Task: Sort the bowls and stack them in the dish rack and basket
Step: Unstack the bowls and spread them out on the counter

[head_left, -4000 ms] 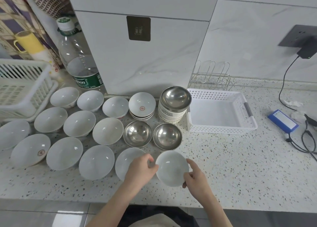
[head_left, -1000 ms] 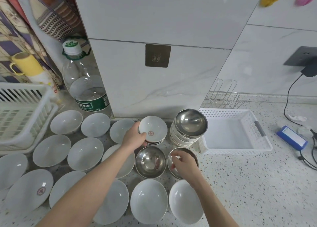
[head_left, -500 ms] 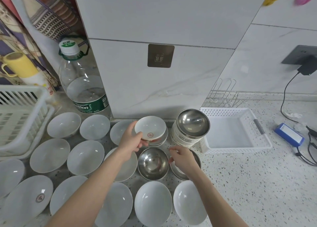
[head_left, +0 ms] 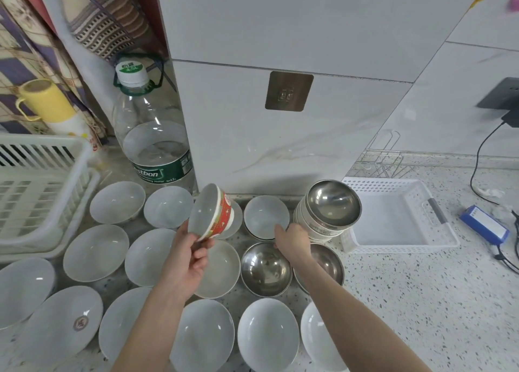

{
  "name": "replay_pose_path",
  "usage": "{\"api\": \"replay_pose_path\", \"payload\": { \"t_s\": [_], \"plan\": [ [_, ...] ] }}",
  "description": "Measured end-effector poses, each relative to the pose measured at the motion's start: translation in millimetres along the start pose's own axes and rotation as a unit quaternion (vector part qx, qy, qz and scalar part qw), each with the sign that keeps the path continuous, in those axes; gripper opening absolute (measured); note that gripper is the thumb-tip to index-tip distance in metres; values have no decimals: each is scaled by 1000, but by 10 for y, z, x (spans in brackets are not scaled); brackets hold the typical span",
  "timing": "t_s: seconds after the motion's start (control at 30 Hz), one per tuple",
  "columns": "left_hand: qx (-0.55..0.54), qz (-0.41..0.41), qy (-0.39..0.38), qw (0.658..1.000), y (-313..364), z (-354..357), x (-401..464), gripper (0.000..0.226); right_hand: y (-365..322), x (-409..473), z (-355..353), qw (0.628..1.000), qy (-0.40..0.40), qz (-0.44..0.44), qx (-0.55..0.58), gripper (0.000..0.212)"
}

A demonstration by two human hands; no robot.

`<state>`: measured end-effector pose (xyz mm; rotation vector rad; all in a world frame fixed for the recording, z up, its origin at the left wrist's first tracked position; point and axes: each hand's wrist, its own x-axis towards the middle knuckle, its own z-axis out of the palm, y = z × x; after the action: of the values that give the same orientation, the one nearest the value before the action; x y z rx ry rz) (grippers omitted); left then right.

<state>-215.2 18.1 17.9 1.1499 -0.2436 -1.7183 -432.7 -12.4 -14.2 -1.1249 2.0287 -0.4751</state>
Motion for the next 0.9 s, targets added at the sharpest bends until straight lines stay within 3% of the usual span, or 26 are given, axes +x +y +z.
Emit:
{"api": "replay_pose_path", "payload": {
  "t_s": [0.3, 0.57, 0.9],
  "plan": [
    [12, -8, 10, 1000, -59, -178, -106, 33, -80, 29, 43, 999, 31, 30, -1, 34],
    [13, -1, 19, 1000, -92, -239, -236, 34, -113, -81, -7, 996, 72, -33, 37, 40],
    [24, 2, 18, 1000, -173, -205, -456, 38, 140, -598, -253, 972, 51, -76, 219, 49]
  ]
}}
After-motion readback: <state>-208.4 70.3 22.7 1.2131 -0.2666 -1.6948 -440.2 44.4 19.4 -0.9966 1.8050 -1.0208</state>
